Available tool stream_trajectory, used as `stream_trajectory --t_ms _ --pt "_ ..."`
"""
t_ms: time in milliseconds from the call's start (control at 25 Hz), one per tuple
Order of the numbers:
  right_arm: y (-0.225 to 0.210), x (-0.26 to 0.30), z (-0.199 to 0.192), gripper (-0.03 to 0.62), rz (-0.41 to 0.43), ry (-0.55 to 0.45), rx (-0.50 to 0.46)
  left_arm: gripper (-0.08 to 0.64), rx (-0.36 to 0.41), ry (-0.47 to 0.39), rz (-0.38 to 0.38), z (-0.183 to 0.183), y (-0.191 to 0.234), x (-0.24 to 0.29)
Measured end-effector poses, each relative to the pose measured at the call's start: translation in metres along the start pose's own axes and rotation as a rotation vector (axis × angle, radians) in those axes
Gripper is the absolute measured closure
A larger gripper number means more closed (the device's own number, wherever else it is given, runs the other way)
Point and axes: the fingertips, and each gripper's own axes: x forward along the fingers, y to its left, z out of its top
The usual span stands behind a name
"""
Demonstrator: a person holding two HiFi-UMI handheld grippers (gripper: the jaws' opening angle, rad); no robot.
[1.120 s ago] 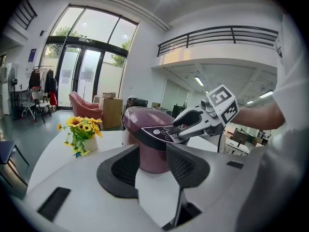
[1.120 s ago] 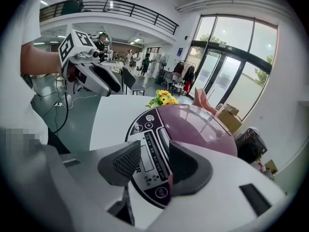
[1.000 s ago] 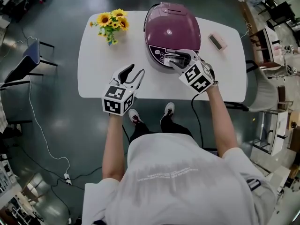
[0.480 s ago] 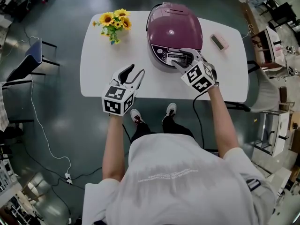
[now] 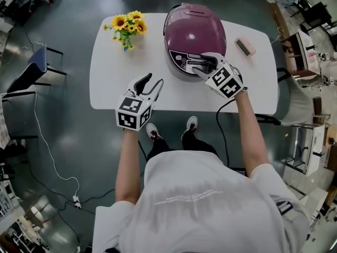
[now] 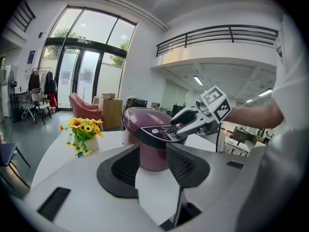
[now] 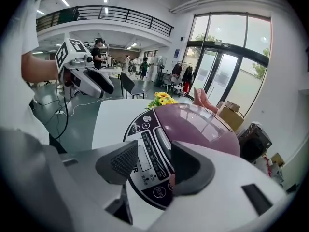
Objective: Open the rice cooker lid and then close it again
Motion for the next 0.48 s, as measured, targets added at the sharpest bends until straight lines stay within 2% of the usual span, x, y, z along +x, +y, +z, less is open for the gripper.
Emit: stream_trajectory --t_ms 200,480 --pt "-0.0025 -0.0004 0.0014 0.382 -0.012 -0.033 0.045 0.373 -0.001 0.007 -0.002 -0.0014 0.0 0.0009" --pt "-0.0009 -0.0008 0.0011 0.388 -0.034 -0.027 0.046 0.373 -0.003 0.009 -0.009 -0.0033 -0.0017 0.0028"
